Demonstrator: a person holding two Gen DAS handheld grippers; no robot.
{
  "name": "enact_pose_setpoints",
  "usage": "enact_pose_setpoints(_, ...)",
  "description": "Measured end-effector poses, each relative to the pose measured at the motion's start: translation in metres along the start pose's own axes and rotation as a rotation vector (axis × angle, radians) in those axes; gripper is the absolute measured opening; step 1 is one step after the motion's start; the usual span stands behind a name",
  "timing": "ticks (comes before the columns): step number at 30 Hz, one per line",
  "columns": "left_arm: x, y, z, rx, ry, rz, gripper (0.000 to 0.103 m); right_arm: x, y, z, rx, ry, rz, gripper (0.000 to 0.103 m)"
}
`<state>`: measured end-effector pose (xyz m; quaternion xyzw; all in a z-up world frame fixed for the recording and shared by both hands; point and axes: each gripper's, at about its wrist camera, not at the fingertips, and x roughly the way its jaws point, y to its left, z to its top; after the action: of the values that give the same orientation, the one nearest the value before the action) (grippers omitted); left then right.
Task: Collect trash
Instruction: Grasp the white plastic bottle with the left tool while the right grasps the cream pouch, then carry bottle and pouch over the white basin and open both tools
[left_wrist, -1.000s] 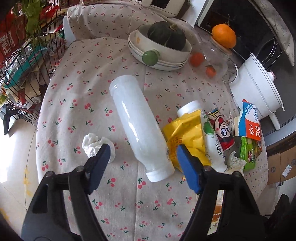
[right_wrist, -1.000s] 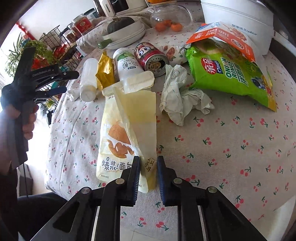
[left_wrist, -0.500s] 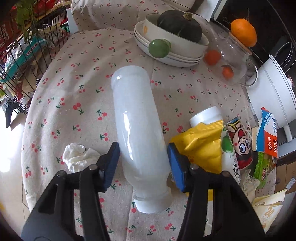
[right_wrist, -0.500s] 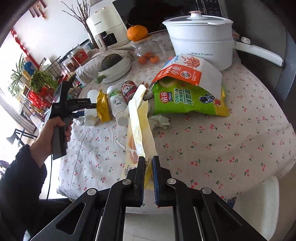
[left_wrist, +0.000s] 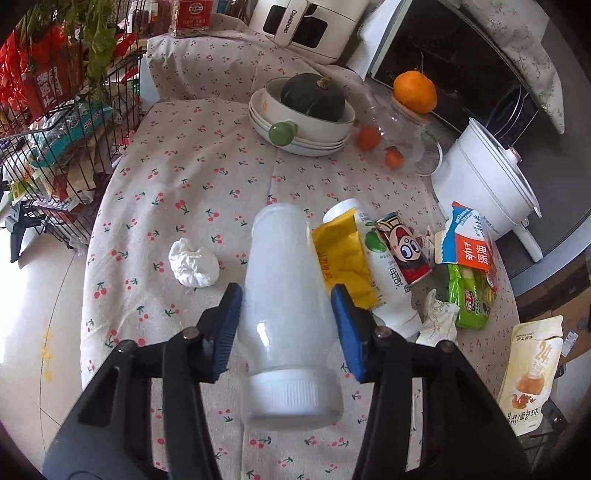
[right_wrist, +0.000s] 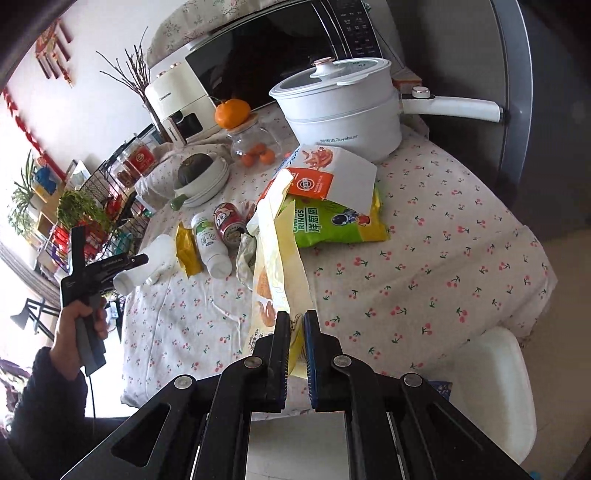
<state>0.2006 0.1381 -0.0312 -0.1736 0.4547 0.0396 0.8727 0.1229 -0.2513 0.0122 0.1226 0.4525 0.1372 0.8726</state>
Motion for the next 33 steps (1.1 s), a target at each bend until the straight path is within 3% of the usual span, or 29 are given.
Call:
enact_pose_setpoints(5, -0.037, -0.032, -0.032, 0.081, -0.038, -0.101, 0.051, -0.025, -0.010, -0.008, 0.010, -0.041, -0.006, 0.009)
enact_pose_setpoints(10, -0.057, -0.073, -0.076, 0.179, -0.026, -0.215, 0.051, -0.049, -0.029, -0.021, 0.039, -0.061, -0.036, 0.009)
enact_pose_setpoints(20, -0.042, -0.164, -0.154, 0.365, 0.176, -0.420, 0.051, -0.079, -0.099, -0.078, 0.180, -0.032, -0.191, 0.009)
enact_pose_setpoints(25, -0.035, -0.197, -0.180, 0.422, 0.237, -0.471, 0.051, -0.073, -0.130, -0.108, 0.213, 0.040, -0.271, 0.009)
enact_pose_setpoints(33, -0.040, -0.251, -0.219, 0.574, 0.250, -0.510, 0.051, -0.065, -0.157, -0.126, 0.268, 0.118, -0.349, 0.009)
